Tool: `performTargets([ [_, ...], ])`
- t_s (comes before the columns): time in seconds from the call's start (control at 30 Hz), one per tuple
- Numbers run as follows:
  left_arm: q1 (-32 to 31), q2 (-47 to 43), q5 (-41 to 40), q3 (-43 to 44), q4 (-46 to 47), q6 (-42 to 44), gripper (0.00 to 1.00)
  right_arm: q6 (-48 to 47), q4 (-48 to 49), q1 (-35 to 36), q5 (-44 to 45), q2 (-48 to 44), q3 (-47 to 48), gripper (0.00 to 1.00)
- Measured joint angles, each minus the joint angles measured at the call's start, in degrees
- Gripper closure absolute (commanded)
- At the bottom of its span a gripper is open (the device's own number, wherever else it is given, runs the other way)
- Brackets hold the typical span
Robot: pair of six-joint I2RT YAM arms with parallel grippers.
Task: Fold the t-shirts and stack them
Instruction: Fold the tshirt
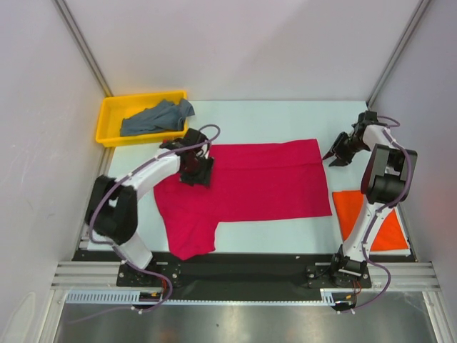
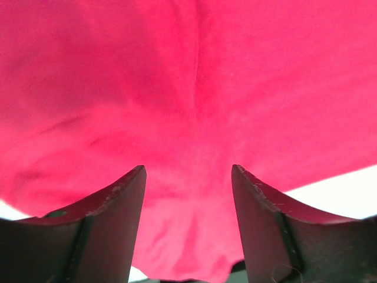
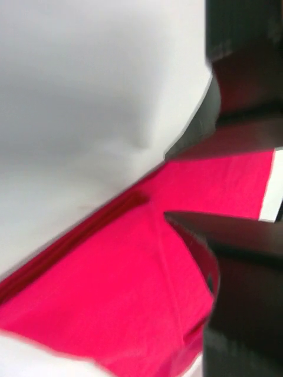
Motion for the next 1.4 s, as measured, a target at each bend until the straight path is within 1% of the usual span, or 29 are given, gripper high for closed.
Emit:
performTargets([
  [0.03, 0.3, -1.9, 0.0, 0.0, -0.6, -0.5, 0.39, -0.7, -0.7, 0.3, 1.5, -0.6, -0.4, 0.48],
  [0.07, 1.1, -4.7, 0.0, -0.1, -1.1, -1.6, 0.38, -1.2, -0.5, 1.0, 3.5, -2.6, -2.1, 0.43],
  [0.13, 3.5, -12.2, 0.1, -1.7, -0.6, -5.2, 0.36, -1.7, -1.0, 3.9, 6.6, -8.6, -7.2, 0.42],
  [0.23, 8.3, -24.2, 0.0, -8.0, 0.2, -12.1, 0.36, -1.7, -0.4, 10.3, 6.8, -18.5, -13.9, 0.4],
  [0.3, 9.9, -29.3, -0.6, -12.5, -0.7, -16.3, 0.35, -1.7, 0.2, 15.2, 6.1, -23.4, -16.7, 0.4],
  [0.37, 10.0, -32.4, -1.1, -17.6, -2.2, -20.8, 0.4, -1.8, 0.4, 18.8, 5.2, -26.3, -18.8, 0.4],
  [0.43, 10.1, -33.4, -2.3, -21.9, -5.1, -25.0, 0.36, -1.9, 0.5, 20.9, 4.9, -27.7, -20.9, 0.4],
  [0.53, 11.6, -35.9, -3.0, -27.1, -9.1, -30.9, 0.37, -1.7, 0.9, 24.0, 4.7, -29.7, -25.1, 0.42],
  [0.57, 12.3, -37.3, -3.0, -28.3, -10.0, -32.4, 0.39, -1.4, 1.0, 25.5, 4.3, -30.8, -27.2, 0.42],
  [0.7, 16.2, -45.5, -3.0, -33.2, -12.3, -38.0, 0.4, 0.2, 1.9, 34.2, 2.7, -36.1, -33.0, 0.41],
  [0.73, 16.7, -46.8, -3.2, -34.1, -12.6, -39.3, 0.41, 0.8, 2.3, 36.7, 2.5, -37.2, -33.8, 0.41],
  [0.8, 17.6, -47.7, -3.4, -35.8, -13.2, -42.0, 0.49, 2.2, 4.4, 40.6, 0.9, -39.7, -35.8, 0.41],
  [0.83, 18.0, -47.8, -3.1, -37.0, -12.8, -43.2, 0.5, 2.9, 5.2, 41.2, 0.2, -41.1, -37.0, 0.41],
  [0.93, 18.3, -46.3, -3.0, -40.4, -10.8, -45.6, 0.49, 4.6, 6.6, 40.0, -0.3, -43.8, -39.6, 0.41],
  [1.0, 18.3, -44.6, -3.5, -42.1, -9.8, -46.2, 0.49, 5.5, 7.4, 37.5, -1.5, -45.2, -41.2, 0.41],
  [1.1, 18.4, -44.3, -3.9, -44.5, -8.7, -47.0, 0.49, 6.7, 7.7, 31.8, -3.5, -47.2, -42.9, 0.41],
  [1.13, 18.5, -44.9, -3.9, -44.8, -8.4, -47.2, 0.51, 6.9, 7.7, 29.7, -4.4, -47.7, -42.9, 0.41],
  [1.2, 18.5, -45.1, -4.0, -45.2, -8.3, -47.5, 0.52, 6.9, 8.0, 25.4, -6.3, -48.3, -42.9, 0.41],
  [1.3, 18.5, -43.6, -4.1, -44.7, -8.1, -47.8, 0.57, 5.9, 7.5, 19.5, -8.2, -48.4, -42.5, 0.41],
  [1.33, 18.5, -43.0, -4.1, -44.5, -7.9, -47.8, 0.64, 5.6, 7.4, 18.2, -8.5, -48.5, -42.4, 0.41],
  [1.4, 18.5, -42.2, -4.0, -44.4, -7.4, -47.9, 0.7, 4.5, 6.6, 15.6, -8.9, -48.7, -42.4, 0.4],
])
